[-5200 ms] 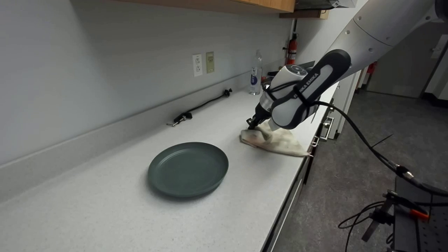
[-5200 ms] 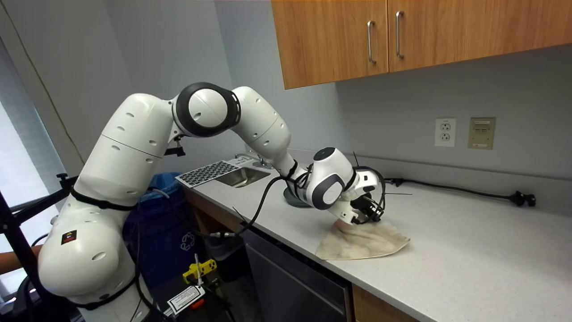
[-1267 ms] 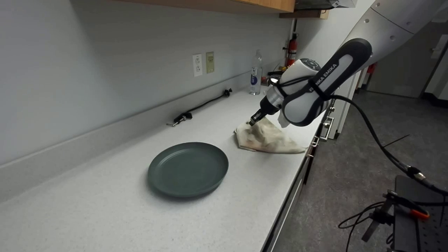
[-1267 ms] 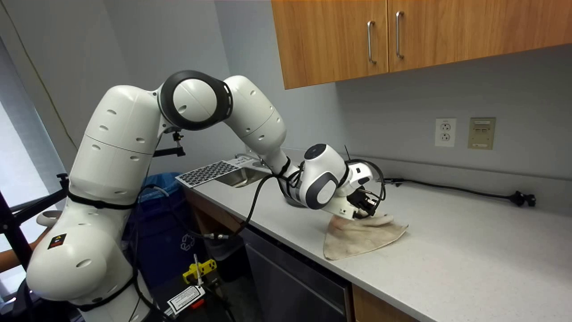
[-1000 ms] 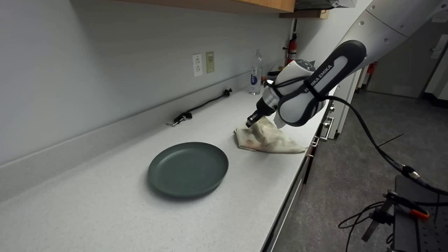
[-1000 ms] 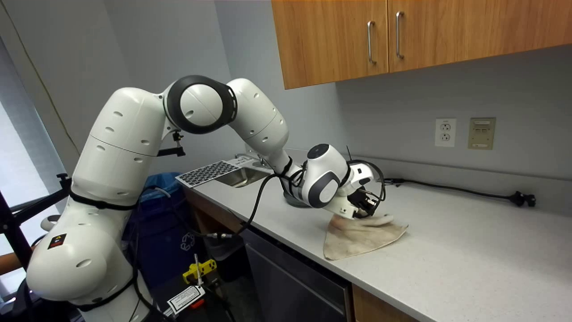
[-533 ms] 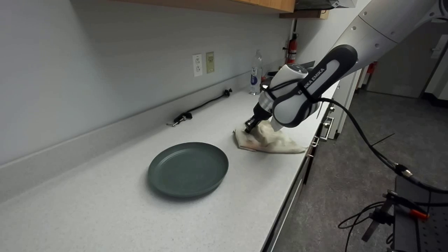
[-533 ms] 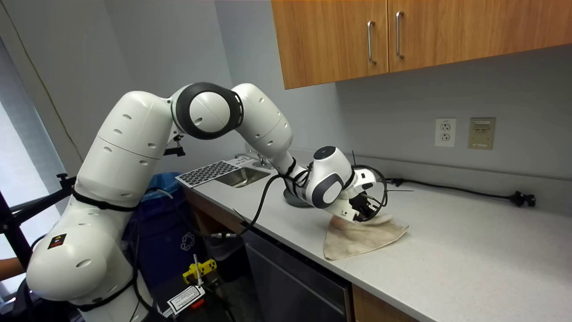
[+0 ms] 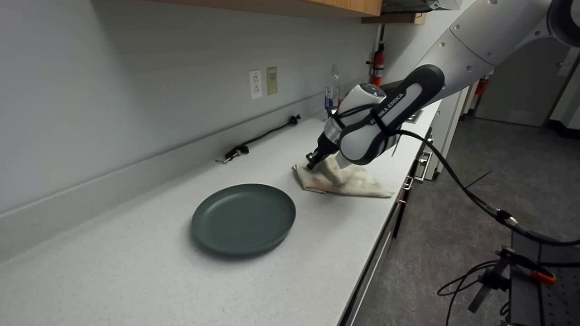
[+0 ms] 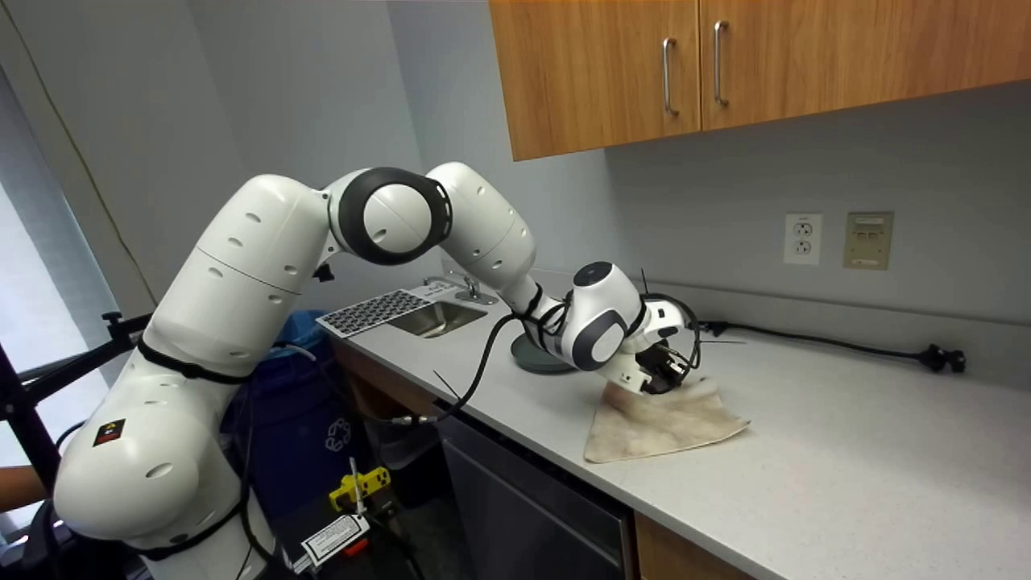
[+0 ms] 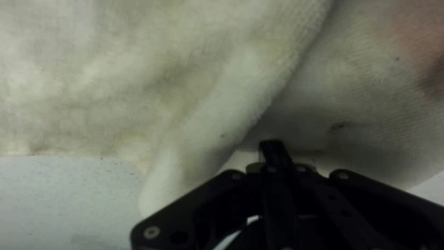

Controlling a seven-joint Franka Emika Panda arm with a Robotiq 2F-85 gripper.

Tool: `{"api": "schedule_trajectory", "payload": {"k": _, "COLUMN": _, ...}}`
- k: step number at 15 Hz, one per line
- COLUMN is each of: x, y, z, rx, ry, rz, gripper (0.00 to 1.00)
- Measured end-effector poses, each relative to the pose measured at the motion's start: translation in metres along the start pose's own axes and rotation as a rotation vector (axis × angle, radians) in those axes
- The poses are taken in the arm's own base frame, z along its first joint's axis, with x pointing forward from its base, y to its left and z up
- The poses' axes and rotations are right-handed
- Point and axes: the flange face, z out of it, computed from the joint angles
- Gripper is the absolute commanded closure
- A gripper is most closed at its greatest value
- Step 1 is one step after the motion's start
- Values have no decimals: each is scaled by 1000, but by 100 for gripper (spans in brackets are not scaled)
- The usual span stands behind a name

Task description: Spread the towel out on the counter

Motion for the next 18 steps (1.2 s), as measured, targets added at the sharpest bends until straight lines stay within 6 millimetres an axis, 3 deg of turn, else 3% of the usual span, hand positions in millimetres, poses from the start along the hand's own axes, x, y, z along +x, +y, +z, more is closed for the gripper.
{"api": "schedule_trajectory", "payload": {"k": 4, "x": 9, "y": -8, "z": 12, "rx": -10, "ry": 69, "rz": 54, "gripper": 100}}
{"api": "schedule_trajectory", "payload": {"k": 10, "x": 8, "y": -9, "z": 21, "rx": -14, "ry": 166, "rz": 83, "gripper": 100}}
{"api": "schedule_trajectory", "payload": {"k": 15, "x": 8, "y": -2, "z": 9, "rx": -12, "ry": 246, "rz": 94, "gripper": 100}}
{"api": "schedule_trajectory", "payload": {"k": 18, "x": 2, "y": 7, "z": -8, "rx": -12, "ry": 275, "rz": 102, "gripper": 100}}
